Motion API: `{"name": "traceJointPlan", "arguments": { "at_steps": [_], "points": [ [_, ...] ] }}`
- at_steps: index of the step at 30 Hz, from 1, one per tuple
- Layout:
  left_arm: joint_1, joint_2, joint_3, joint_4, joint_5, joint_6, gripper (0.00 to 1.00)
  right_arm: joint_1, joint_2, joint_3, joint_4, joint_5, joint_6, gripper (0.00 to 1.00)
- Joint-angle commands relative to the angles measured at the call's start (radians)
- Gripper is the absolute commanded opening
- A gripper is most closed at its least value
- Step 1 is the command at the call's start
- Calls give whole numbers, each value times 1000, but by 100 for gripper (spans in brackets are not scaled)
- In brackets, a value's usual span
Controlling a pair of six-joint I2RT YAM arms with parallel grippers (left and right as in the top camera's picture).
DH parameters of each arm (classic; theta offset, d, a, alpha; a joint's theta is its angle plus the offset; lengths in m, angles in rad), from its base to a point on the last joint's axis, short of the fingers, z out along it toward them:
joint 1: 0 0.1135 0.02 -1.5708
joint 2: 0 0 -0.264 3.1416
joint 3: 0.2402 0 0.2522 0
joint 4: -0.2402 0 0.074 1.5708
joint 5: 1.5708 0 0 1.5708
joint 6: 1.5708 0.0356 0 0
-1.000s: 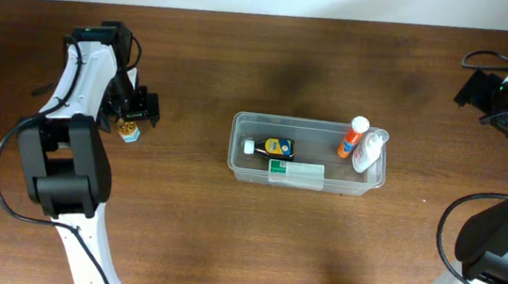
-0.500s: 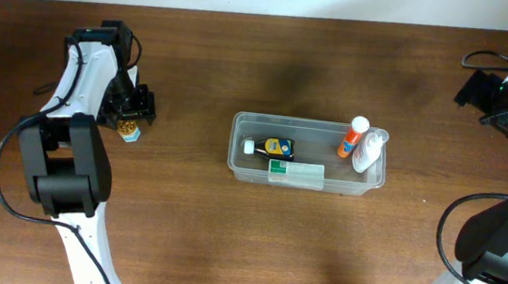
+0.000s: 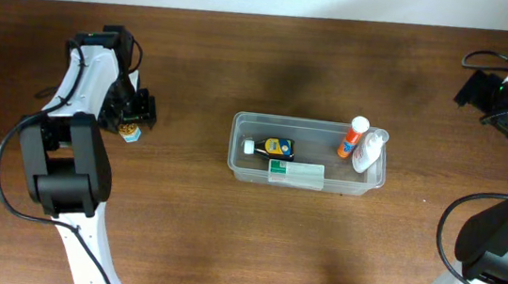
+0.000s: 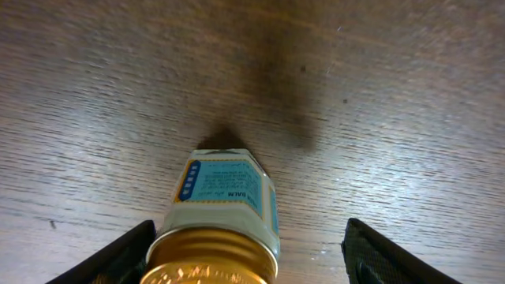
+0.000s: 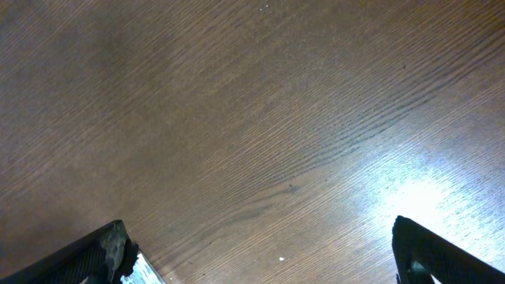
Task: Pack container
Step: 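Move the left gripper down onto the gold-lid jar and grasp it, then lift the gold-lid jar and carry it over the container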
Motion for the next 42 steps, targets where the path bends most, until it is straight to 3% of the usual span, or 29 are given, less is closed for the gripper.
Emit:
{"name": "traceJointPlan", "arguments": {
  "at_steps": [1,42],
  "points": [
    [2,9,-18,10,14,6,75,-6,8,-3,0,9,5,98],
    [2,9,-18,56,7,6,40,-6,8,-3,0,9,5,98]
  ]
}}
